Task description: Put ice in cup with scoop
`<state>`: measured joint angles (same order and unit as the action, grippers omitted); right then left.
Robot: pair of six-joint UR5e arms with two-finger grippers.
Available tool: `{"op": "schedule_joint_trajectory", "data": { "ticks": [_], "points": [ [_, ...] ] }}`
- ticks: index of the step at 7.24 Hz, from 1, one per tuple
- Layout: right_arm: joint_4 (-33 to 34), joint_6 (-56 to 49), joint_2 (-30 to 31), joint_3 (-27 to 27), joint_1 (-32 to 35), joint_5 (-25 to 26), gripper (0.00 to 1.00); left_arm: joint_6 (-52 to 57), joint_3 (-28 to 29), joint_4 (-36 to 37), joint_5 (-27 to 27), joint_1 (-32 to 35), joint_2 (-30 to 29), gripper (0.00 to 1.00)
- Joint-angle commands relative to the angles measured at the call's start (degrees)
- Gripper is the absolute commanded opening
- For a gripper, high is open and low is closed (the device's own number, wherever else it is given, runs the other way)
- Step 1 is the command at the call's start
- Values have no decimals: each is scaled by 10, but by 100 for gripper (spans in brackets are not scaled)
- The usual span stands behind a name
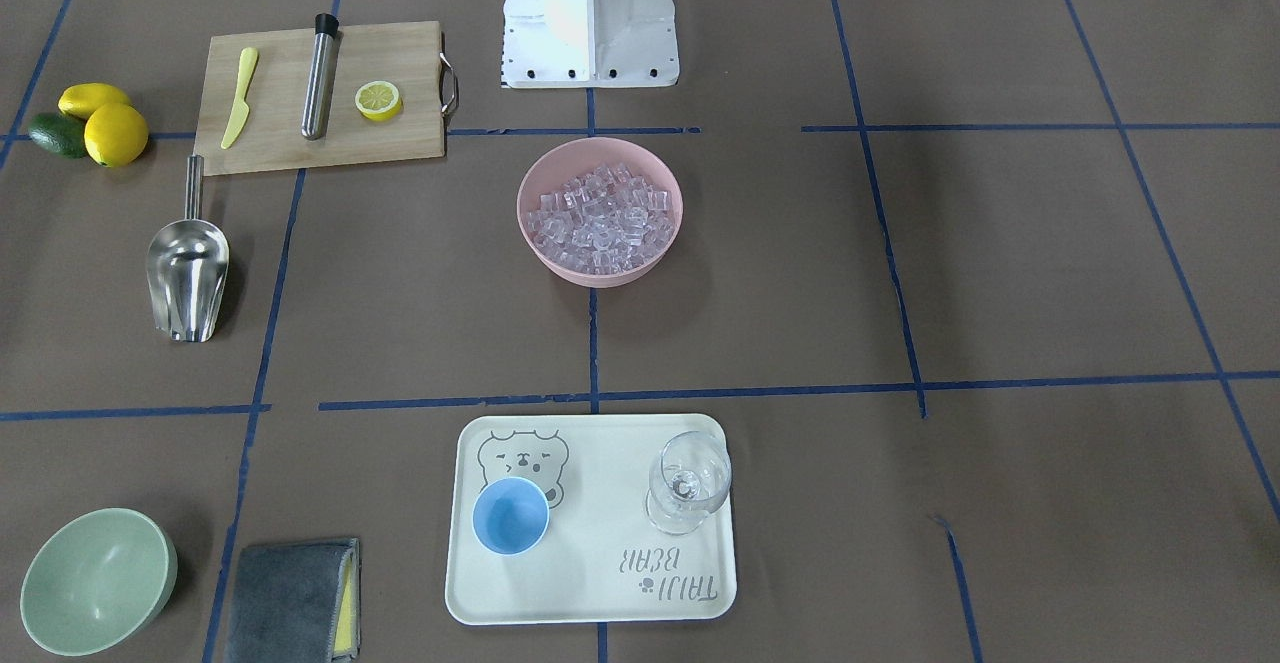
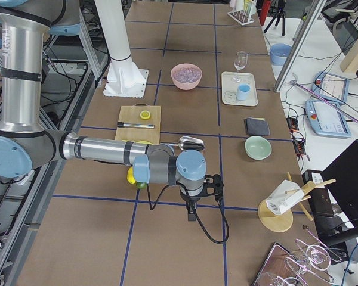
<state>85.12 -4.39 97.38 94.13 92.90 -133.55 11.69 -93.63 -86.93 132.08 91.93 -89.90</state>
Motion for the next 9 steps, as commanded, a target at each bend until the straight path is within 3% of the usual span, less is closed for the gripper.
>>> {"op": "schedule_joint_trajectory", "data": {
  "ticks": [1,6,9],
  "points": [
    [0,0,-1,0,-1,-5,100,1,7,-3,-1,0,-2,100],
    [0,5,-39,7,-3,-5,100,-4,-2,-4,-1,-5,-23,100],
    [-1,4,-50,7,-15,-6,100,-4,19,-25,5,-7,-105,100]
  ]
}}
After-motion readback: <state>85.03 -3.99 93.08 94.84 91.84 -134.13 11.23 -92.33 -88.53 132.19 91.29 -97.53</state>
